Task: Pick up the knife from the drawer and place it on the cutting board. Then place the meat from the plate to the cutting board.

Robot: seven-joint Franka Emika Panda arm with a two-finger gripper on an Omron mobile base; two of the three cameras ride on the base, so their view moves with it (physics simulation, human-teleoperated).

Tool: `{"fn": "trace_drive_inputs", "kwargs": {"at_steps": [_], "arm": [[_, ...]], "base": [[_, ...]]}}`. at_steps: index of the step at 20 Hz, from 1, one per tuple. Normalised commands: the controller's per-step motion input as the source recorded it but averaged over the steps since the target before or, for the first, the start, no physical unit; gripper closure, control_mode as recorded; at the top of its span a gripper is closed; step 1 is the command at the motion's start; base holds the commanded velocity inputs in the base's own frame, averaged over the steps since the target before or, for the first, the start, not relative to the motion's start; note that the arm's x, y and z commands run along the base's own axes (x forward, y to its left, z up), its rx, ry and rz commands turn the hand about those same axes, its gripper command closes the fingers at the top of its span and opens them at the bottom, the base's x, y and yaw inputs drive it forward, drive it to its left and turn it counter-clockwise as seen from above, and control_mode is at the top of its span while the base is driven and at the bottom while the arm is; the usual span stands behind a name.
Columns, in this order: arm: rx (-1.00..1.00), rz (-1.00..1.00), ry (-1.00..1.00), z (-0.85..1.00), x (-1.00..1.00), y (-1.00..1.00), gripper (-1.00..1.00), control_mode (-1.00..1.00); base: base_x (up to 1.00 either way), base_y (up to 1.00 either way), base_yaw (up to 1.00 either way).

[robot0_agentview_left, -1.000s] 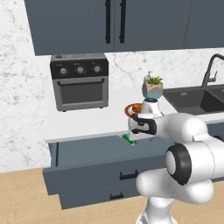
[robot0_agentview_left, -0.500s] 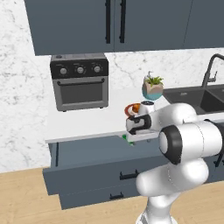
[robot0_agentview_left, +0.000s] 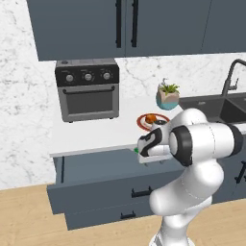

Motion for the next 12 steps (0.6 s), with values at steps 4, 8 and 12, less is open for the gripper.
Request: {"fn": "trace_drive_inputs", "kwargs": {"at_steps": [4, 8, 12], "arm": [[0.00, -0.02, 0.00, -0.20, 0.00, 0.00, -1.00, -1.00], [0.00, -0.01, 0.00, -0.23, 0.00, 0.00, -1.00, -1.00], [0.01, -0.02, 0.00, -0.18, 0.00, 0.01, -1.00, -1.00]], "base": [[0.00, 0.00, 0.00], [0.00, 0.00, 0.00], [0.00, 0.00, 0.00]]}}
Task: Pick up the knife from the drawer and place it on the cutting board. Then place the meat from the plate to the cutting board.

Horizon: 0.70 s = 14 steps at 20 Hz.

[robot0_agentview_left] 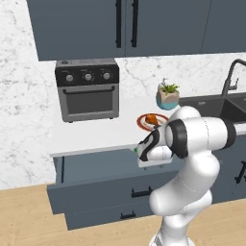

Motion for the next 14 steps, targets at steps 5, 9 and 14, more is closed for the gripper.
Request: {"fn": "trace_drive_inputs", "kwargs": {"at_steps": [5, 9, 14], "arm": [[0.00, 0.00, 0.02, -0.11, -0.01, 0.00, -1.00, -1.00], [0.00, 0.00, 0.03, -0.07, -0.31, 0.00, -1.00, -1.00], [0.00, 0.00, 0.05, 0.00, -0.65, 0.02, -1.00, -1.00]], "base": [[0.00, 0.00, 0.00], [0.00, 0.00, 0.00], [0.00, 0.00, 0.00]]}}
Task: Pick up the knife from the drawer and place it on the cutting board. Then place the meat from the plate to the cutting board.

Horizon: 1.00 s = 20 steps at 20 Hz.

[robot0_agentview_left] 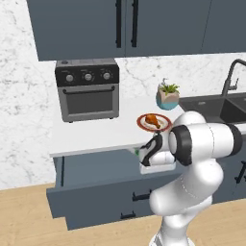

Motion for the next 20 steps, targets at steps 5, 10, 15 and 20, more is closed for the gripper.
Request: {"fn": "trace_drive_inputs", "kwargs": {"at_steps": [5, 10, 15, 20], "arm": [[0.00, 0.00, 0.13, 0.00, -0.87, 0.02, -1.00, -1.00], [0.00, 0.00, 0.20, 0.03, -0.86, 0.05, -1.00, -1.00], [0.00, 0.00, 0.18, 0.17, -0.66, 0.02, -1.00, -1.00], [0.00, 0.00, 0.12, 0.16, -0.44, 0.00, -1.00, -1.00]], "base": [[0.00, 0.00, 0.00], [0.00, 0.00, 0.00], [0.00, 0.00, 0.00], [0.00, 0.00, 0.00]]}}
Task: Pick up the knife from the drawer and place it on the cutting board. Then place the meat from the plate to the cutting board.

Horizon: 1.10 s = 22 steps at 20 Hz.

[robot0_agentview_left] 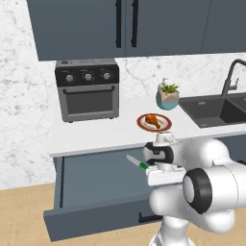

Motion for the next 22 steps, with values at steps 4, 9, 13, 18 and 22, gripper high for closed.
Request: {"fn": "trace_drive_inputs", "kwargs": {"at_steps": [4, 9, 13, 18, 22], "arm": [[0.00, 0.00, 0.05, 0.18, -0.07, 0.00, -1.00, -1.00], [0.02, 0.07, -0.08, 0.06, 0.84, -0.02, -1.00, -1.00], [0.03, 0.13, -0.17, 0.00, 0.91, -0.02, -1.00, -1.00], [0.01, 0.10, -0.03, 0.00, 0.81, 0.00, -1.00, -1.00], [0.00, 0.05, -0.03, -0.09, 0.45, 0.00, -1.00, -1.00]], "base": [[0.00, 0.00, 0.00], [0.00, 0.00, 0.00], [0.00, 0.00, 0.00], [0.00, 0.00, 0.00], [0.00, 0.00, 0.00]]}}
